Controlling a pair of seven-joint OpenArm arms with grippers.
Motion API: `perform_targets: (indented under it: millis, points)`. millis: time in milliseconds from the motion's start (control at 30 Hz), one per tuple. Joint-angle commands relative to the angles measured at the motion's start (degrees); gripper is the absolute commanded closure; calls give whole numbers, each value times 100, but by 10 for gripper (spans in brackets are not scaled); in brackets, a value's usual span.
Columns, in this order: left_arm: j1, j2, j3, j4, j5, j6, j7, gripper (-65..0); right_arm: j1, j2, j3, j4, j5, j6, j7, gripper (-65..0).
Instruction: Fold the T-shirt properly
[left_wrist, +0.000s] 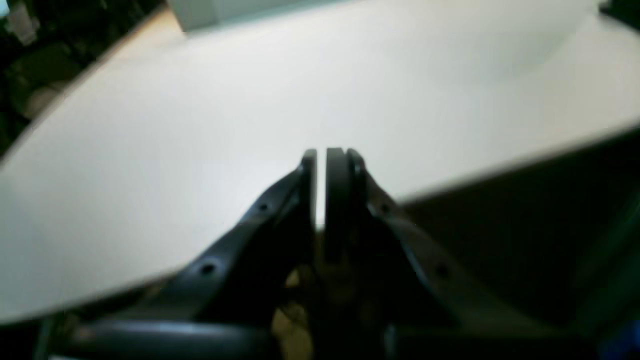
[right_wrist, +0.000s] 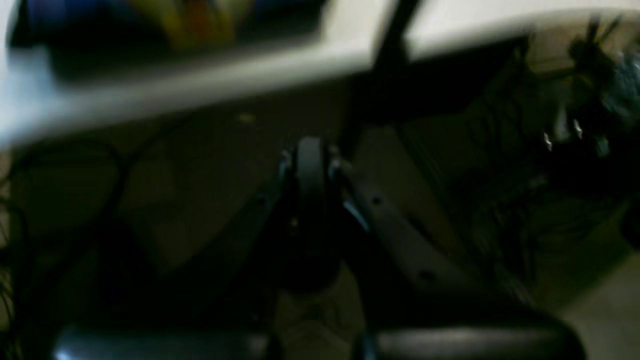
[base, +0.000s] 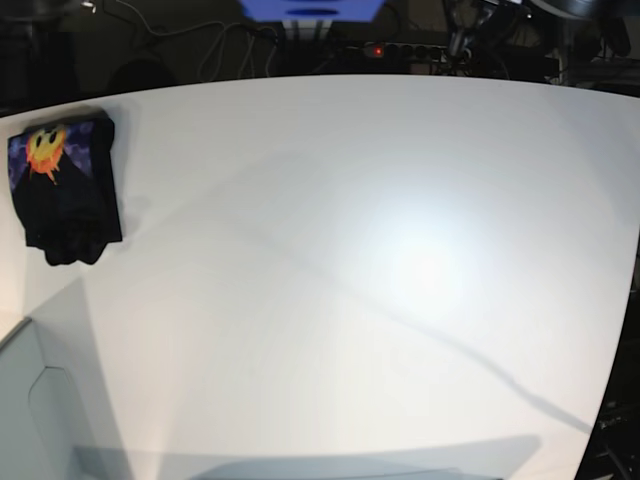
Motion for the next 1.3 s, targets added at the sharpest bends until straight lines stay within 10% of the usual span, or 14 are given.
perform_targets:
  millis: [0, 233, 500, 900, 1100, 1267]
  points:
    - [108, -117, 17, -197, -102, 24, -167, -30, -54, 175, 8, -371, -121, 0, 382, 0]
    - [-314, -724, 949, -2940, -102, 24, -158, -30, 790, 1090, -871, -4248, -992, 0, 1437, 0]
    - [-2133, -1023, 1898, -6716, -67, 24, 53, -30, 1652, 1178, -2638, -5373, -2126, 0, -506, 0]
    - [-3127, -539, 2048, -5990, -110, 24, 5644, -30, 2865, 791, -3095, -5373, -2134, -26, -4128, -44]
    - [-3610, -161, 1371, -5902, -735, 24, 6505, -31, 3278, 518, -3078, -5373, -2134, -35, -4550, -218]
    - [-4032, -64, 1002, -5902, -1245, 24, 6971, -31, 3621, 351, -3095, -5373, -2134, -35, -4550, -184]
